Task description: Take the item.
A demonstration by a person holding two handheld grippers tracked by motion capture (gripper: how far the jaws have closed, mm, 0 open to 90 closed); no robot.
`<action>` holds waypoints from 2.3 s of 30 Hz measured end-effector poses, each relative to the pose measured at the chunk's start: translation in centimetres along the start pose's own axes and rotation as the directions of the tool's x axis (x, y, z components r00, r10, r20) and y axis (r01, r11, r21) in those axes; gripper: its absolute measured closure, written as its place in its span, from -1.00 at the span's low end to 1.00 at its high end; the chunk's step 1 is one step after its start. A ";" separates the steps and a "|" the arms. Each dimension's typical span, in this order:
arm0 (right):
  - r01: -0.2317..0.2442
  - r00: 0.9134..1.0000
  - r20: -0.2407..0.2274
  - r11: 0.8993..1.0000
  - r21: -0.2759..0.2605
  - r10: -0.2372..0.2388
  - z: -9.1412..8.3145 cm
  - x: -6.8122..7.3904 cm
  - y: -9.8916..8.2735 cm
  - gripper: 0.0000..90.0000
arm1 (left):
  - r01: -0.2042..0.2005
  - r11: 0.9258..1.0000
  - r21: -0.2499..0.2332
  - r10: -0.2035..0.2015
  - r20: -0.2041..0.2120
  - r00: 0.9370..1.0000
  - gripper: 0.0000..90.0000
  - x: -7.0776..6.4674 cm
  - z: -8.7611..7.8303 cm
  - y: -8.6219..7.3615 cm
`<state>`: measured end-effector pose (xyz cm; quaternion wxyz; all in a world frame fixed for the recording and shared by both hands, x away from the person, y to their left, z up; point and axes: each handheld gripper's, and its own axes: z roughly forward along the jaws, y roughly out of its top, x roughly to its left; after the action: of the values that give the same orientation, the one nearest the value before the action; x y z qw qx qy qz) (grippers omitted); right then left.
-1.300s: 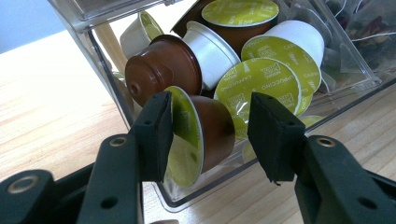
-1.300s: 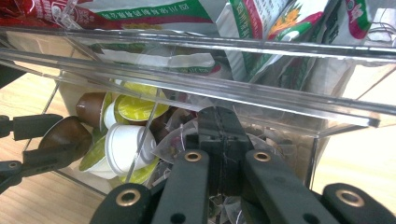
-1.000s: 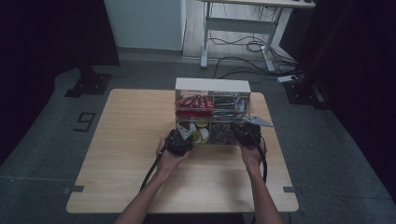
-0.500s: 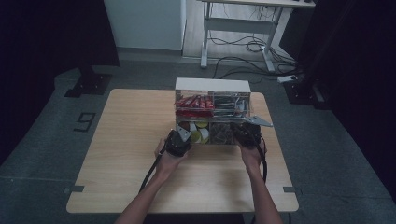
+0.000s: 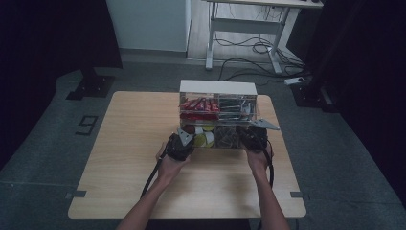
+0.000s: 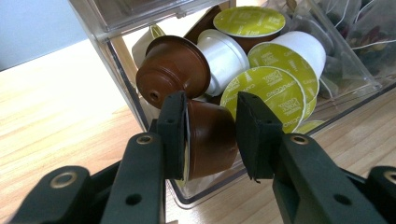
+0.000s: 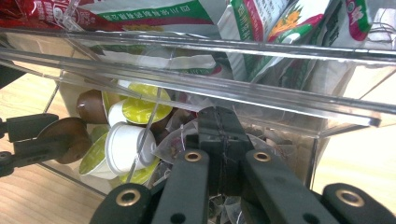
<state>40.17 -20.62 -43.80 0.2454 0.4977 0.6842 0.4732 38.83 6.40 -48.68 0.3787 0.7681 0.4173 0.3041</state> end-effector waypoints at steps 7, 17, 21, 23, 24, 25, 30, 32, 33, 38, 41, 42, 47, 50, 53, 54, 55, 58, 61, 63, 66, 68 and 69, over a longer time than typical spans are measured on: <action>0.000 1.000 0.000 1.000 -0.001 0.000 0.0 0.0 0.0 0.98 | 0.009 0.999 -0.041 -0.008 0.023 1.000 0.45 0.0 -0.8 0.4; -0.001 1.000 0.001 1.000 0.000 0.001 0.0 0.0 0.0 0.98 | 0.026 0.996 -0.082 -0.021 0.052 0.998 0.45 -0.1 -2.0 1.0; -0.001 1.000 0.001 1.000 0.000 0.001 0.0 0.0 0.0 0.98 | 0.026 0.996 -0.086 -0.021 0.053 0.998 0.45 -0.1 -2.2 1.1; -0.001 1.000 0.002 1.000 0.002 0.001 0.0 0.0 0.0 0.98 | 0.026 0.996 -0.088 -0.022 0.050 0.999 0.45 0.0 -2.3 1.2; 0.000 1.000 0.002 1.000 0.002 0.000 0.0 0.0 0.1 0.98 | 0.029 0.996 -0.089 -0.024 0.051 0.998 0.45 0.0 -2.4 1.2; 0.000 1.000 0.002 1.000 0.003 0.000 0.0 0.0 0.1 0.98 | 0.030 0.996 -0.090 -0.025 0.051 0.998 0.45 0.1 -2.4 1.2; 0.000 1.000 0.001 1.000 0.003 0.000 0.0 0.0 0.1 0.98 | 0.033 0.995 -0.097 -0.028 0.057 0.998 0.45 0.1 -2.8 1.3; 0.000 1.000 0.002 1.000 0.004 0.000 0.0 0.0 0.1 0.98 | 0.036 0.994 -0.100 -0.030 0.062 0.998 0.45 0.1 -3.0 1.3; -0.001 1.000 0.002 1.000 0.004 0.001 0.0 0.0 0.1 0.98 | 0.037 0.994 -0.101 -0.031 0.064 0.997 0.45 0.1 -3.1 1.3; 0.000 1.000 0.003 1.000 0.005 0.000 0.0 0.0 0.1 0.98 | 0.046 0.993 -0.105 -0.038 0.074 0.997 0.45 0.3 -3.4 1.4; 0.000 1.000 0.003 1.000 0.005 0.000 0.0 0.0 0.1 0.98 | 0.048 0.993 -0.106 -0.039 0.080 0.996 0.45 0.3 -3.6 1.4; -0.001 1.000 0.003 1.000 0.005 0.001 0.0 0.0 0.1 0.98 | 0.048 0.993 -0.107 -0.040 0.081 0.996 0.45 0.3 -3.6 1.4; 0.000 1.000 0.003 1.000 0.005 0.000 0.0 0.1 0.1 0.98 | 0.053 0.993 -0.109 -0.043 0.088 0.995 0.45 0.4 -4.0 1.2; 0.000 1.000 0.003 1.000 0.005 0.000 0.0 0.1 0.1 0.98 | 0.057 0.992 -0.109 -0.047 0.093 0.995 0.45 0.6 -4.1 1.2; -0.001 1.000 0.003 1.000 0.005 0.001 0.0 0.1 0.1 0.98 | 0.061 0.992 -0.112 -0.050 0.096 0.994 0.45 0.7 -4.4 1.1; -0.002 1.000 0.003 1.000 0.005 0.002 0.0 0.1 0.1 0.98 | 0.060 0.992 -0.113 -0.050 0.095 0.994 0.45 0.7 -4.4 1.1; -0.002 1.000 0.003 1.000 0.005 0.002 0.0 0.1 0.1 0.98 | 0.059 0.992 -0.114 -0.049 0.096 0.994 0.45 0.7 -4.5 1.1; -0.004 1.000 0.003 1.000 0.005 0.004 0.0 0.0 0.1 0.98 | 0.058 0.992 -0.116 -0.047 0.095 0.994 0.45 0.8 -4.8 1.2; -0.005 1.000 0.001 1.000 0.005 0.005 0.0 0.0 0.1 0.98 | 0.062 0.991 -0.117 -0.051 0.098 0.994 0.45 1.0 -5.0 1.1; -0.004 1.000 0.002 1.000 0.005 0.004 0.0 0.0 0.1 0.98 | 0.062 0.991 -0.117 -0.051 0.096 0.994 0.45 1.1 -5.2 1.1; -0.005 1.000 0.001 1.000 0.005 0.005 0.0 0.0 0.1 0.98 | 0.064 0.991 -0.117 -0.053 0.096 0.994 0.45 1.3 -5.4 1.0; -0.005 1.000 0.001 1.000 0.005 0.005 0.0 0.0 0.1 0.98 | 0.068 0.991 -0.118 -0.057 0.096 0.994 0.45 1.4 -5.5 0.9; -0.005 1.000 0.001 1.000 0.004 0.005 0.0 0.0 0.1 0.98 | 0.071 0.990 -0.118 -0.060 0.097 0.993 0.45 1.5 -5.6 0.9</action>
<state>40.19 -20.59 -43.73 0.2435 0.5002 0.6839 0.4720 35.52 9.22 -44.75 0.4536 0.7428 0.4049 0.2801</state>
